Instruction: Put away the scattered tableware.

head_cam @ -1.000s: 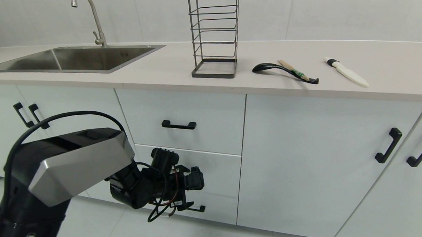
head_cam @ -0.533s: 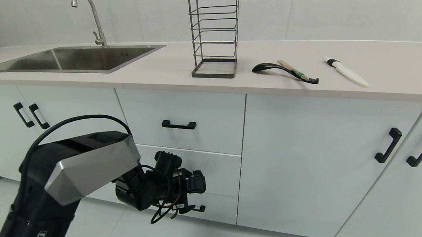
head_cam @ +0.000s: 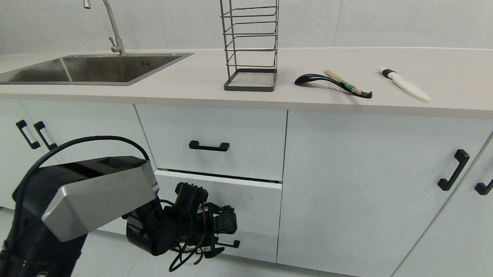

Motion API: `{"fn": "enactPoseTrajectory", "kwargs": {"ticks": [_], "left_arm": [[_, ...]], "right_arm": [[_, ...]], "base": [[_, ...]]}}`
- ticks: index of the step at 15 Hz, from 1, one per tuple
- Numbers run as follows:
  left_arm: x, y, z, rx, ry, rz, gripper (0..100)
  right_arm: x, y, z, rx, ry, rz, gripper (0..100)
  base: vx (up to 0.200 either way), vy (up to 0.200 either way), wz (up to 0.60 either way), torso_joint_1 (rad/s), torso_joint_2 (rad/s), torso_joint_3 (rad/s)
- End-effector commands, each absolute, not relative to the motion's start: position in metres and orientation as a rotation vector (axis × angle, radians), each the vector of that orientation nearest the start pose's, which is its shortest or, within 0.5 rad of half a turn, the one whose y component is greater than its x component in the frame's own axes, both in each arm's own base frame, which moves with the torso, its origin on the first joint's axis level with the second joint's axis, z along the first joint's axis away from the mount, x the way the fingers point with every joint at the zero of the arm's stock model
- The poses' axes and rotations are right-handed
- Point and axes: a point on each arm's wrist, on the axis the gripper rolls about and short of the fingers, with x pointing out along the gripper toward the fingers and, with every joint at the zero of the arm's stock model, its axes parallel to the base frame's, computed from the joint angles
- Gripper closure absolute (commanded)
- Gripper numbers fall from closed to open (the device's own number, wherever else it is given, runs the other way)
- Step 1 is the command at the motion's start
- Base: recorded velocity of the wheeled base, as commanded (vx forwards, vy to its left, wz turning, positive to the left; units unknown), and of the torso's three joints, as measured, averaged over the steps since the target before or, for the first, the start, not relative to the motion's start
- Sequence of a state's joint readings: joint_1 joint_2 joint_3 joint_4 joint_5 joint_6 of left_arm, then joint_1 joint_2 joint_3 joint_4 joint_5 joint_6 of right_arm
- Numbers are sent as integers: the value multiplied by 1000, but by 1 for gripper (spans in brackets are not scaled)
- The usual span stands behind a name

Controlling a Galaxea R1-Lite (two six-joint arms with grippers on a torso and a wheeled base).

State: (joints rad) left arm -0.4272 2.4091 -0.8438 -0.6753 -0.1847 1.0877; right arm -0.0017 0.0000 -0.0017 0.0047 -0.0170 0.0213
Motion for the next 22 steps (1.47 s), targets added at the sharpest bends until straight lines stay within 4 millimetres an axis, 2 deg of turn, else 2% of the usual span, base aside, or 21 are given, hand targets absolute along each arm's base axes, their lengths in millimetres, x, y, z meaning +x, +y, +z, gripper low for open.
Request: {"fn": "enactPoseTrajectory", "kwargs": {"ticks": [1, 4, 5, 6, 7, 8, 9, 11, 12, 13, 14, 16, 19, 20, 21, 22], "left_arm": [[325, -152, -52, 1087, 507, -1009, 0], [324, -152, -49, 1088, 503, -1009, 0], [324, -152, -44, 1088, 492, -1003, 0], [318, -150, -30, 1089, 472, -994, 0], [310, -147, -12, 1092, 441, -981, 0], [291, -141, 20, 1091, 388, -962, 0], [275, -137, 41, 1088, 356, -955, 0], [226, -129, 90, 1042, 331, -974, 0], [210, -126, 110, 1012, 325, -977, 0], [207, -123, 125, 992, 299, -969, 0], [213, -120, 136, 968, 260, -970, 0], [224, -115, 140, 941, 240, -974, 0], [256, -106, 116, 955, 282, -1023, 0], [264, -107, 115, 971, 276, -1021, 0], [286, -110, 111, 998, 258, -1026, 0], [296, -114, 106, 1010, 253, -1039, 0]], "right_arm": [[-23, 0, 75, 21, 4, -18, 100], [-23, 0, 75, 21, 4, -18, 100], [-23, 0, 75, 21, 4, -18, 100], [-23, 0, 75, 21, 4, -18, 100], [-23, 0, 75, 21, 4, -18, 100], [-23, 0, 75, 21, 4, -20, 100], [-23, 0, 75, 21, 4, -18, 100], [-23, 0, 75, 21, 4, -20, 100], [-23, 0, 75, 21, 4, -20, 100], [-23, 0, 75, 21, 4, -18, 100], [-23, 0, 75, 21, 4, -18, 100], [-23, 0, 75, 21, 4, -18, 100], [-23, 0, 75, 21, 4, -18, 100], [-23, 0, 75, 21, 4, -18, 100], [-23, 0, 75, 21, 4, -18, 100], [-23, 0, 75, 21, 4, -18, 100]], "base": [[0, 0, 0, 0, 0, 0], [0, 0, 0, 0, 0, 0], [0, 0, 0, 0, 0, 0], [0, 0, 0, 0, 0, 0], [0, 0, 0, 0, 0, 0], [0, 0, 0, 0, 0, 0], [0, 0, 0, 0, 0, 0], [0, 0, 0, 0, 0, 0], [0, 0, 0, 0, 0, 0], [0, 0, 0, 0, 0, 0], [0, 0, 0, 0, 0, 0], [0, 0, 0, 0, 0, 0], [0, 0, 0, 0, 0, 0], [0, 0, 0, 0, 0, 0], [0, 0, 0, 0, 0, 0], [0, 0, 0, 0, 0, 0]]}}
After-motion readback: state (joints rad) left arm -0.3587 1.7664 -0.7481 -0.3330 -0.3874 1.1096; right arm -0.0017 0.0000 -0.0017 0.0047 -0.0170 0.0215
